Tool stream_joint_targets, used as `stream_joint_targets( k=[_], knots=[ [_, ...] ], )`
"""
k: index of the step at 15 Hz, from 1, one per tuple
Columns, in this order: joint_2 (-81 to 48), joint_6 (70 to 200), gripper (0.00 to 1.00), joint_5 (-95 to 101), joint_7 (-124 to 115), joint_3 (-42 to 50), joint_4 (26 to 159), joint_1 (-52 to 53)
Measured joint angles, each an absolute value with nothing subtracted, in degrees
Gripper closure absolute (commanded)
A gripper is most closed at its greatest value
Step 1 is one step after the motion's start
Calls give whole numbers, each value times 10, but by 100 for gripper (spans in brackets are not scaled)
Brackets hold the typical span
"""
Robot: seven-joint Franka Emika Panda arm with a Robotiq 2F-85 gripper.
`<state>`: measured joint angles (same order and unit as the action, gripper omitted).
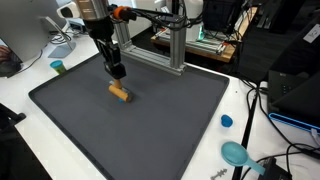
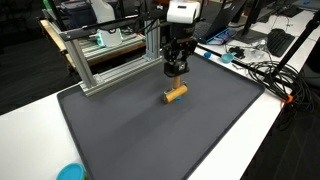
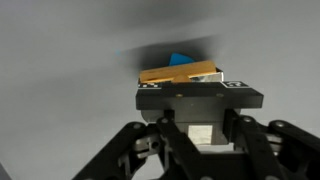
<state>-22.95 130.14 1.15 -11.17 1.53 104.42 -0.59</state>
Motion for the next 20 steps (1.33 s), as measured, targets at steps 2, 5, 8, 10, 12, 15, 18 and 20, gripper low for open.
stream_joint_targets(
  k=[2, 5, 8, 10, 12, 15, 18, 20],
  knots=[
    [-229, 1303, 78, 13, -112, 15, 1044, -5],
    [-230, 1305, 78, 14, -112, 15, 1044, -3],
    [-230, 1305, 78, 11, -112, 16, 1044, -5],
    [-231, 1304, 78, 6, -112, 16, 1044, -7],
    [-231, 1303, 78, 2, -112, 17, 1044, -8],
    [-231, 1301, 78, 1, -112, 17, 1044, -8],
    [-231, 1296, 78, 2, -110, 17, 1043, -7],
    [-231, 1289, 78, 3, -108, 17, 1042, -7]
  ],
)
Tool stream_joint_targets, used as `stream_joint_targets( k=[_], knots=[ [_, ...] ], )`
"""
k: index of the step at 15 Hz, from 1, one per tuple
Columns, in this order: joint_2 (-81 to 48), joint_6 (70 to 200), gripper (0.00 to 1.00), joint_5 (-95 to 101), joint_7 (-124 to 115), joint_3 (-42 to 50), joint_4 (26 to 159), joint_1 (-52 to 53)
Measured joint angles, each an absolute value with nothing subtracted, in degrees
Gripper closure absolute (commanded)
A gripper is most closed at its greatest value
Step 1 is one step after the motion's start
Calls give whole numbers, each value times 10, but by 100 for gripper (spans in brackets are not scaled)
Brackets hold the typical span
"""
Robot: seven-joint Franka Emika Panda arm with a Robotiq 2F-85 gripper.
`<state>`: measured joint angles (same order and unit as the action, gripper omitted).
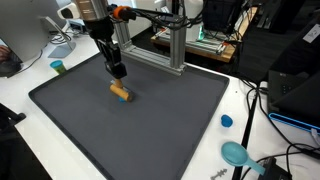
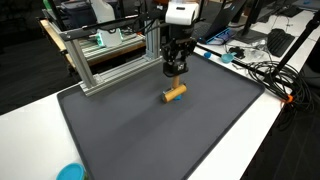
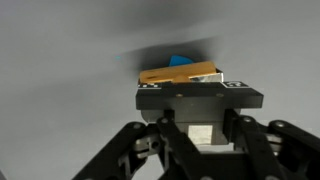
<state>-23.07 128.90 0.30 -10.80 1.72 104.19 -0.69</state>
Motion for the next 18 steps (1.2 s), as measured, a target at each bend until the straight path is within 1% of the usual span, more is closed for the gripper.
stream_joint_targets(
  k=[8, 12, 18],
  knots=[
    [-231, 1277, 78, 8, -108, 17, 1041, -5],
    [-231, 1321, 78, 8, -108, 17, 1051, -5],
    [-231, 1350, 78, 6, -108, 17, 1058, -5]
  ],
)
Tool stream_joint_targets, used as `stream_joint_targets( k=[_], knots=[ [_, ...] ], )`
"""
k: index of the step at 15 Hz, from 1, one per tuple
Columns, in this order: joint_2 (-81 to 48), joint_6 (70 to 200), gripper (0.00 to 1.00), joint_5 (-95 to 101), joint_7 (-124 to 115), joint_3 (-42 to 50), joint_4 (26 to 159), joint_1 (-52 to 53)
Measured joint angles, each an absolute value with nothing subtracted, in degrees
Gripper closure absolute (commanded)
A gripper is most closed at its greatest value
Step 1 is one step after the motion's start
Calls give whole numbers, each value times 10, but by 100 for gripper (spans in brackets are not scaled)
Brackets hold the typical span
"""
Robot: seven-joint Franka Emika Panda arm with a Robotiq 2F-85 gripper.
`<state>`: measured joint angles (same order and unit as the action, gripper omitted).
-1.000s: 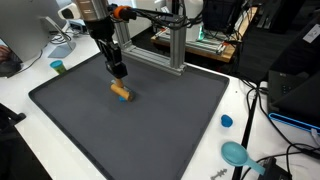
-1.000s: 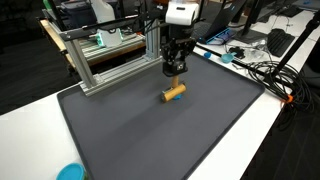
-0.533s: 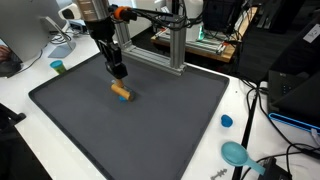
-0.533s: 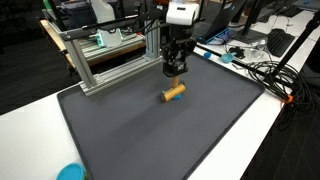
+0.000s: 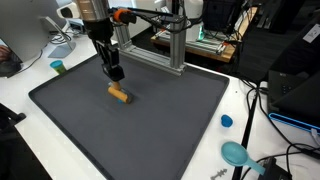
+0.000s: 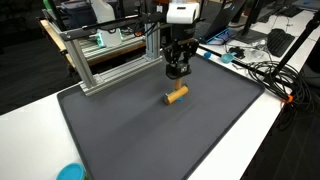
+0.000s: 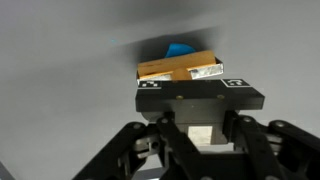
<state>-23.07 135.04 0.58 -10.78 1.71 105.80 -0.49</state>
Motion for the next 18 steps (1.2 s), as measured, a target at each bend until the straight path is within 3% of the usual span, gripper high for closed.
stream_joint_targets(
  k=[18],
  knots=[
    [-251, 1429, 78, -4, -112, 17, 1063, -5]
  ],
)
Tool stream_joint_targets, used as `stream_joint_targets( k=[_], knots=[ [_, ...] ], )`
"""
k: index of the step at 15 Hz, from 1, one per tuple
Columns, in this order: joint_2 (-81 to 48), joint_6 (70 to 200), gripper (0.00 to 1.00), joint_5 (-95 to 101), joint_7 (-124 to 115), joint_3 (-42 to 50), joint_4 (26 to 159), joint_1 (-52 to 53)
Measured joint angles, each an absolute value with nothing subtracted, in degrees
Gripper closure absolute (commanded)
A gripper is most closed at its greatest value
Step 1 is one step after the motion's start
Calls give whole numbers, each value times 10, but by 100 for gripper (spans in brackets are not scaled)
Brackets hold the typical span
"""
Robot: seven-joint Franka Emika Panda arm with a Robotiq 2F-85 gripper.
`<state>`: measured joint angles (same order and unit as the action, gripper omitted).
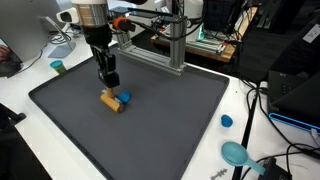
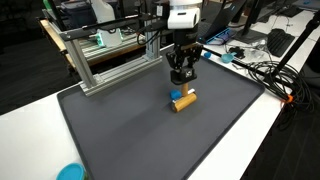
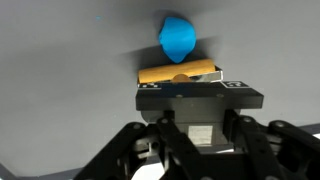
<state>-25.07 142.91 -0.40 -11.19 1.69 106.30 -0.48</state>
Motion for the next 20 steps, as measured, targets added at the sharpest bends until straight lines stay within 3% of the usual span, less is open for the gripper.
stream_joint_targets(
  k=[13, 20],
  knots=[
    [-185, 1554, 78, -20, -111, 22, 1147, 8],
    [-96, 1462, 78, -15, -107, 26, 1220, 10]
  ],
)
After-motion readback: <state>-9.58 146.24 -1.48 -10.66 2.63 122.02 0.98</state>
